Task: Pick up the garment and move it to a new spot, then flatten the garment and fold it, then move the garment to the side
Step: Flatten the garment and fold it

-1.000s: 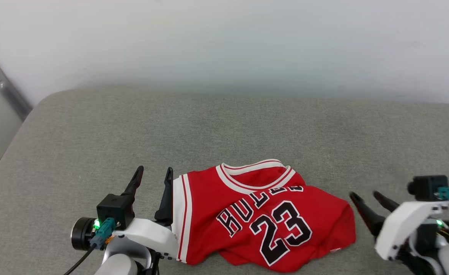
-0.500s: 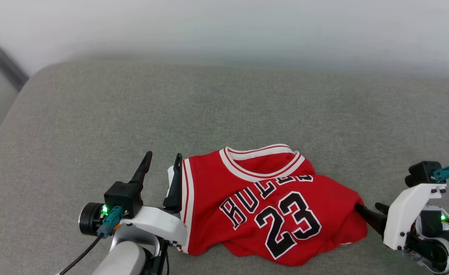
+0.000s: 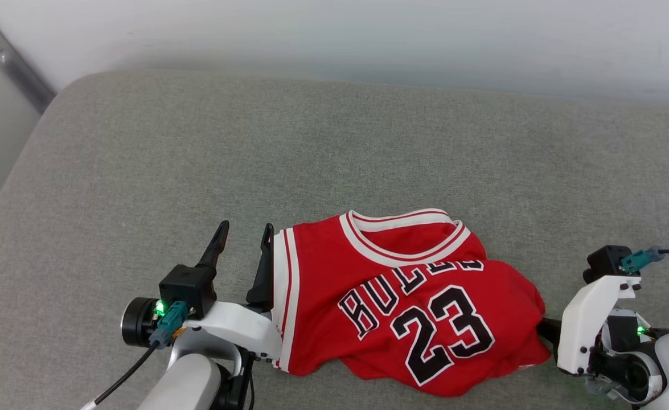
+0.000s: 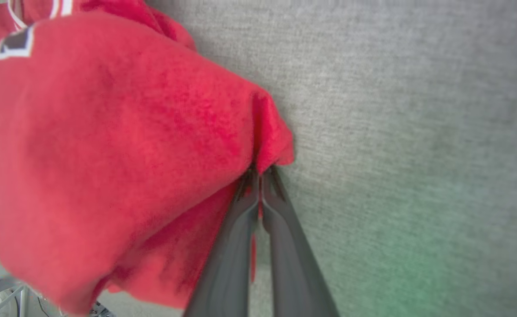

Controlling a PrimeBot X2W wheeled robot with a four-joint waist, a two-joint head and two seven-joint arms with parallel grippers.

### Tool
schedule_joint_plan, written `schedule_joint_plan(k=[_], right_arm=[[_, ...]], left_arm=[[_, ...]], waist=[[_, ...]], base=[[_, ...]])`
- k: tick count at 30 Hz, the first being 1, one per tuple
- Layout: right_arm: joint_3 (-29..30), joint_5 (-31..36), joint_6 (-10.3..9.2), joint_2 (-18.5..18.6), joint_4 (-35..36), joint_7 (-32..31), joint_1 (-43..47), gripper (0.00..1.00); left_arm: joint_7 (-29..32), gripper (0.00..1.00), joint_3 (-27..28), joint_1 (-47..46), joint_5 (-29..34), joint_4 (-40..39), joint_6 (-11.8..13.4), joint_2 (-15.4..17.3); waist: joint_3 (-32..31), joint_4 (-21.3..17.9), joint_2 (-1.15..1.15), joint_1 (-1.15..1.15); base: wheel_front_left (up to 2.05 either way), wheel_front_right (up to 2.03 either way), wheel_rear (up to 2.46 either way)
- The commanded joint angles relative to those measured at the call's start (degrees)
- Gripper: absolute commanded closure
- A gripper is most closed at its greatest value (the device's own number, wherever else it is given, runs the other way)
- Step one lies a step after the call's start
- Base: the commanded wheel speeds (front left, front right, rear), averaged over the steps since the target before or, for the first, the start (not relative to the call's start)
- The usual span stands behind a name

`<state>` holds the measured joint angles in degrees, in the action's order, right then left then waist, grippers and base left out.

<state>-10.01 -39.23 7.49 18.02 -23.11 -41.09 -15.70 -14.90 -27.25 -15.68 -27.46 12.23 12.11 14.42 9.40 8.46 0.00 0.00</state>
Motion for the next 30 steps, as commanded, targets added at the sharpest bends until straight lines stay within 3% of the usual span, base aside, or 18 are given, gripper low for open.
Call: schedule_joint_plan(k=[1,6,14,21,28,29,30], right_arm=[[-1.3,0.2,0.0,-0.7,-0.7,1.1,0.5,1.0],[0.1,1.4,-0.01,1.1,3.6,5.7,-1.9,1.0],[-4.2,2.2,-0.01,-1.1,17.1,7.7,0.4,1.0],[-19.8,-1.0,-0.01,-4.7,24.3,2.2,5.9,1.0],[-32.0,-4.5,0.0,-6.6,16.6,3.2,8.3,1.0],[-33.1,-4.5,0.0,-6.5,15.1,4.0,7.7,0.84],[-34.0,-4.1,0.0,-6.2,14.0,5.2,6.8,0.23]], left_arm=[[-0.4,0.0,0.3,-0.2,0.2,0.2,-0.1,0.0],[-0.4,0.0,0.5,0.8,0.1,1.0,-0.5,0.1],[-0.1,0.0,0.6,2.6,-0.3,1.4,-0.9,1.2],[0.7,0.0,0.1,3.1,-0.4,0.3,-0.6,1.8],[0.9,0.0,-0.3,2.1,-0.2,-0.6,-0.3,1.7],[0.9,0.0,-0.4,2.0,-0.2,-0.6,-0.3,1.6],[0.9,0.0,-0.4,1.9,-0.2,-0.6,-0.2,1.6]], waist=[[-0.7,-0.4,0.0,0.0],[-3.3,-0.9,0.0,0.0],[-7.9,-1.5,0.0,0.0],[-8.5,-1.1,0.0,0.0],[-6.5,0.0,0.0,0.0],[-6.2,0.1,0.0,0.0],[-5.9,0.3,0.0,0.0]], base=[[0.0,0.0,0.0],[0.0,0.0,0.0],[0.0,0.0,0.0],[0.0,0.0,0.0],[0.0,0.0,0.0],[0.0,0.0,0.0],[0.0,0.0,0.0]])
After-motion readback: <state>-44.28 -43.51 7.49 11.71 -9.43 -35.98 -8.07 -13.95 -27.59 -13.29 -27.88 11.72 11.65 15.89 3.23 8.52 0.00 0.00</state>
